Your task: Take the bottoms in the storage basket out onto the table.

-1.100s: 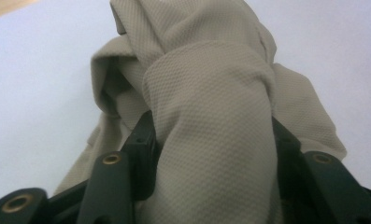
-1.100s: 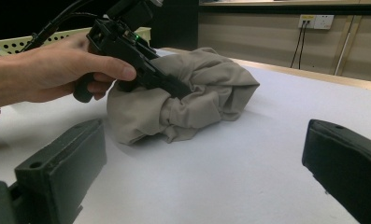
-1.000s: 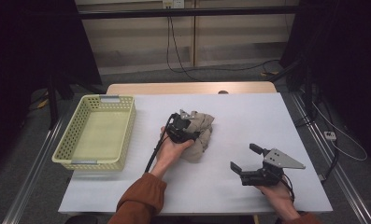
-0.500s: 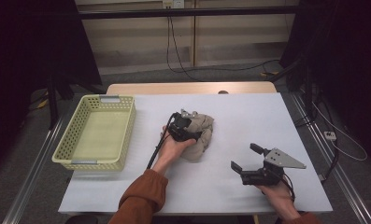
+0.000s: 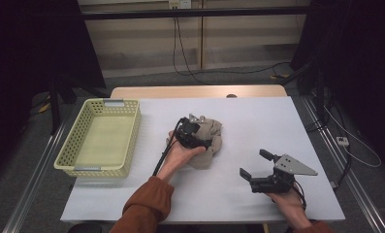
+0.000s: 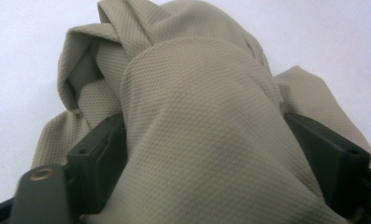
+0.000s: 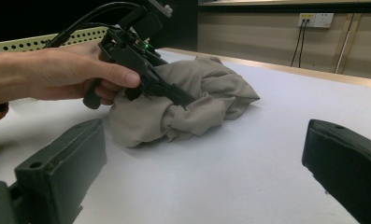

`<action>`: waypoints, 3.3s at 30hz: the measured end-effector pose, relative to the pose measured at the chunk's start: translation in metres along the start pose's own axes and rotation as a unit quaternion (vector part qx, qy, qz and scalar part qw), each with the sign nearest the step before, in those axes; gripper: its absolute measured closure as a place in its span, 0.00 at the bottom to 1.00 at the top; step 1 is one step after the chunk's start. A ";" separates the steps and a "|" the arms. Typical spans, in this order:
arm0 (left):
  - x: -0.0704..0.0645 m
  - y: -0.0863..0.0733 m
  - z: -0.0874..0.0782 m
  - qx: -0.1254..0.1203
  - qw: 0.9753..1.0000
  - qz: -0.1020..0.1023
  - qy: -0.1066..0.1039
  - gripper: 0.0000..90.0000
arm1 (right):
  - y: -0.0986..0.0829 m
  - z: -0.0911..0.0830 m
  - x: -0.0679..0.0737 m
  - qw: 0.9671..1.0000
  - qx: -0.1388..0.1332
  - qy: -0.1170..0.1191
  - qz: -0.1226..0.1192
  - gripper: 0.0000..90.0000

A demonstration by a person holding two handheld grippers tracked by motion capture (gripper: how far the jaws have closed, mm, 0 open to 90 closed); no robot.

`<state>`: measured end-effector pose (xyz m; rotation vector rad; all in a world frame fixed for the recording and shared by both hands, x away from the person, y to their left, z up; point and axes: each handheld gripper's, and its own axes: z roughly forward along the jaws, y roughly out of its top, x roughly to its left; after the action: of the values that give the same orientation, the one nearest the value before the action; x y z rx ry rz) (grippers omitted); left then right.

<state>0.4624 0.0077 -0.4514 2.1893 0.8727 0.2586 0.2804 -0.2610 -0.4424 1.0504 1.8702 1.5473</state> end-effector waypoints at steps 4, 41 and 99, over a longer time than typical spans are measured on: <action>0.000 0.001 -0.003 -0.005 1.000 -0.002 0.006 0.19 | 0.000 0.000 -0.001 1.000 0.000 -0.002 0.003 0.00; -0.004 0.011 -0.063 -0.097 0.995 0.002 0.019 0.07 | 0.002 0.005 0.002 1.000 0.002 0.001 0.000 0.00; -0.005 -0.017 -0.159 -0.163 0.983 0.032 0.073 0.09 | 0.002 0.001 0.003 1.000 0.001 -0.004 -0.006 0.00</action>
<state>0.3814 0.1044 -0.3523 1.9104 0.7784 0.5601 0.2800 -0.2577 -0.4406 1.0427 1.8698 1.5318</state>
